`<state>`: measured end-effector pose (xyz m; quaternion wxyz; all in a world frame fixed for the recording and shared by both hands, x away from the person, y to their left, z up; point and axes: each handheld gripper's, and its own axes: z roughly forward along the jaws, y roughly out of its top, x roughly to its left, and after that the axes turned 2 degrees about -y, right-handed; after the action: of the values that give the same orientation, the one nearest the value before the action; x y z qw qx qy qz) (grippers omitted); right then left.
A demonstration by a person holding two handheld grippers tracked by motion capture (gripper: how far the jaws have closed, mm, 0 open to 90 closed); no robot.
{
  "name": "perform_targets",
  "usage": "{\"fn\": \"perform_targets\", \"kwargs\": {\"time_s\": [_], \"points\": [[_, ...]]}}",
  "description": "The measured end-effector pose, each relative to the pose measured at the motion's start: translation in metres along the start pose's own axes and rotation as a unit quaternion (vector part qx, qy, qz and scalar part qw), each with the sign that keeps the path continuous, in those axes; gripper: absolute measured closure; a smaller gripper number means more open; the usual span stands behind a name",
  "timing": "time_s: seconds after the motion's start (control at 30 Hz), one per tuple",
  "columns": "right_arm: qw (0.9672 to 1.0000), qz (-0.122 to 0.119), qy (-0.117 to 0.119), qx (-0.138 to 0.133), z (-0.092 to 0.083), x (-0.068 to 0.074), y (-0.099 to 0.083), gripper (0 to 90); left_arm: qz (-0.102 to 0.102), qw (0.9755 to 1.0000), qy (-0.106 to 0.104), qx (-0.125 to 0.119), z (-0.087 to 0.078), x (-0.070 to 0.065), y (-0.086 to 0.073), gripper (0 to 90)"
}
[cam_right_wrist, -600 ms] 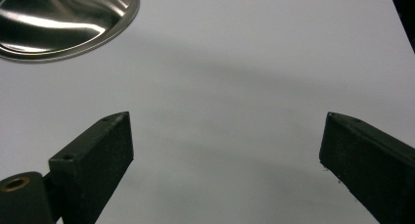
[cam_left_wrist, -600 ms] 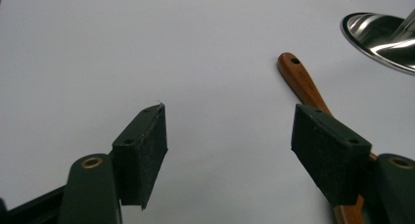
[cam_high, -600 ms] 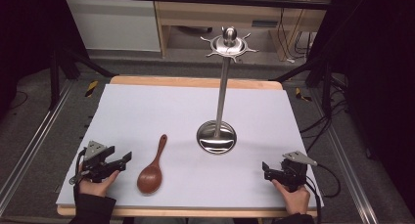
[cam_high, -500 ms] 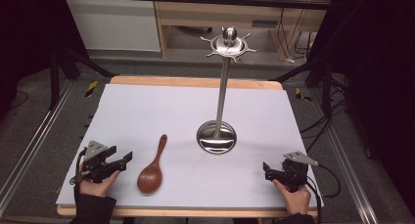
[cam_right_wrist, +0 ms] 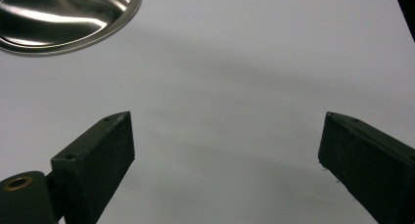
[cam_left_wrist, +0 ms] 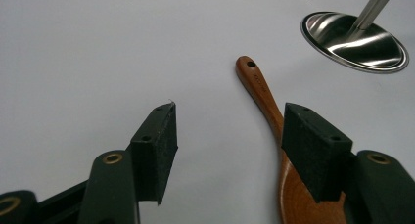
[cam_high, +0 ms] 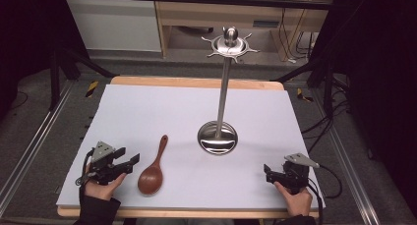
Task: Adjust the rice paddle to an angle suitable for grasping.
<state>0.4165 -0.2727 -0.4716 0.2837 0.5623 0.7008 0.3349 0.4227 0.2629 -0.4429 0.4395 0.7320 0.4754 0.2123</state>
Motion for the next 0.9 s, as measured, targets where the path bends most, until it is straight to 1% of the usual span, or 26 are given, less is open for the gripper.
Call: {"fn": "perform_targets", "kwargs": {"time_s": [0.03, 0.07, 0.1, 0.27, 0.37, 0.43, 0.5, 0.53, 0.57, 0.6, 0.67, 0.7, 0.77, 0.9], "points": [[1.0000, -0.002, -0.005, 0.003, 0.000, 0.001, 0.000, 7.6, 0.005, 1.0000, -0.003, 0.002, 0.001, -0.003, 0.001, 38.2], [1.0000, -0.004, -0.005, 0.005, -0.001, 0.002, 0.000, 7.7, 0.008, 1.0000, -0.002, 0.003, 0.001, -0.005, 0.002, 38.2], [0.9999, -0.007, -0.006, 0.005, 0.000, 0.002, 0.000, 7.9, 0.008, 1.0000, -0.002, 0.003, 0.001, -0.005, 0.002, 38.2], [0.9999, -0.009, -0.007, 0.007, -0.001, 0.004, 0.000, 7.9, 0.010, 0.9999, -0.009, 0.006, 0.002, -0.009, 0.006, 38.8], [0.9997, -0.017, -0.014, 0.007, -0.001, 0.004, 0.001, 7.9, 0.017, 0.9997, -0.011, 0.012, 0.004, -0.012, 0.009, 39.3], [0.9997, -0.017, -0.018, 0.003, -0.003, 0.003, 0.001, 7.7, 0.020, 0.9997, -0.012, 0.012, 0.006, -0.016, 0.014, 39.3], [0.9998, -0.014, -0.017, 0.002, -0.004, 0.003, 0.001, 7.7, 0.021, 0.9996, -0.013, 0.011, 0.006, -0.017, 0.016, 39.1], [0.9997, -0.017, -0.016, 0.005, -0.004, 0.004, 0.002, 8.0, 0.024, 0.9996, -0.014, 0.011, 0.007, -0.018, 0.018, 39.0], [0.9996, -0.019, -0.019, 0.006, -0.004, 0.004, 0.002, 8.0, 0.031, 0.9994, -0.013, 0.012, 0.008, -0.021, 0.021, 39.0], [0.9995, -0.023, -0.021, 0.006, -0.004, 0.004, 0.002, 8.0, 0.031, 0.9994, -0.013, 0.012, 0.008, -0.021, 0.021, 39.0], [0.9995, -0.024, -0.022, 0.004, -0.005, 0.004, 0.002, 8.0, 0.037, 0.9990, -0.014, 0.021, 0.009, -0.022, 0.025, 39.1], [0.9995, -0.023, -0.021, 0.003, -0.005, 0.004, 0.002, 7.9, 0.035, 0.9991, -0.015, 0.019, 0.010, -0.023, 0.026, 39.1], [0.9997, -0.019, -0.018, 0.004, -0.005, 0.004, 0.002, 7.9, 0.038, 0.9988, -0.017, 0.025, 0.012, -0.024, 0.028, 39.1], [0.9995, -0.023, -0.018, 0.008, -0.004, 0.004, 0.002, 7.9, 0.042, 0.9984, -0.020, 0.031, 0.019, -0.028, 0.033, 39.1]]}}
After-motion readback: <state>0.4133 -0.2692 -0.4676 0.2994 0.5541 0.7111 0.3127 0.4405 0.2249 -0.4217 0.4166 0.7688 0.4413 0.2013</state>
